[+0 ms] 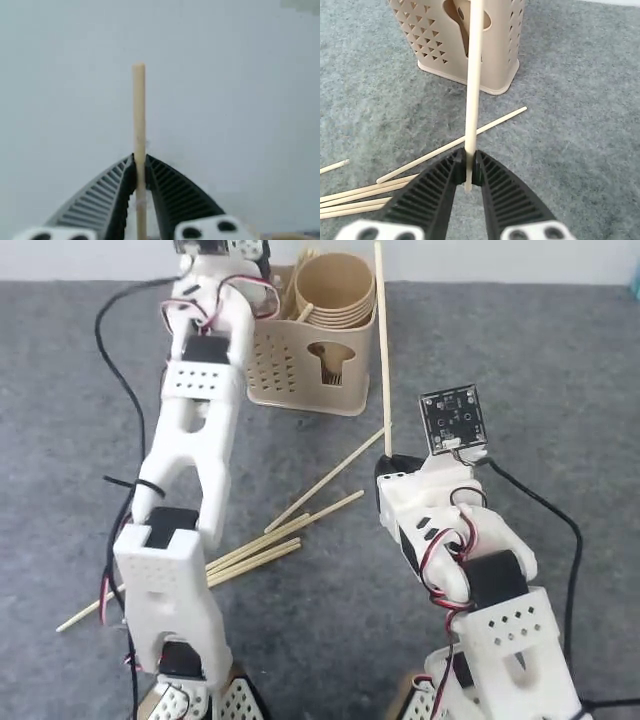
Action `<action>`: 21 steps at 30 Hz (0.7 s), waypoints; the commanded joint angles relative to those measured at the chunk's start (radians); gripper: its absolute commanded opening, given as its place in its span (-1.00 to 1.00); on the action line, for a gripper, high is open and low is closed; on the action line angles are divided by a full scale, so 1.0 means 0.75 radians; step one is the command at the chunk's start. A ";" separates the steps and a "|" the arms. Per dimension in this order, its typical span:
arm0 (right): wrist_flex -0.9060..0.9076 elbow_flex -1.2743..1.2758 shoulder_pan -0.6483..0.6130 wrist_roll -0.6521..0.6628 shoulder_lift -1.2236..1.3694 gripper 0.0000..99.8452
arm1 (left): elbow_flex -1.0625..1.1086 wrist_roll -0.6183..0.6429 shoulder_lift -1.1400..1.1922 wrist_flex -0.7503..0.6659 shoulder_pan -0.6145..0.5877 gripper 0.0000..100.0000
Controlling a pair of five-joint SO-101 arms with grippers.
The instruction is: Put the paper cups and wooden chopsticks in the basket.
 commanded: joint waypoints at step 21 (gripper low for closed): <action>-0.101 0.016 -0.009 -0.008 -0.038 -0.98 | -1.196 -0.029 -0.106 1.659 -0.170 -0.27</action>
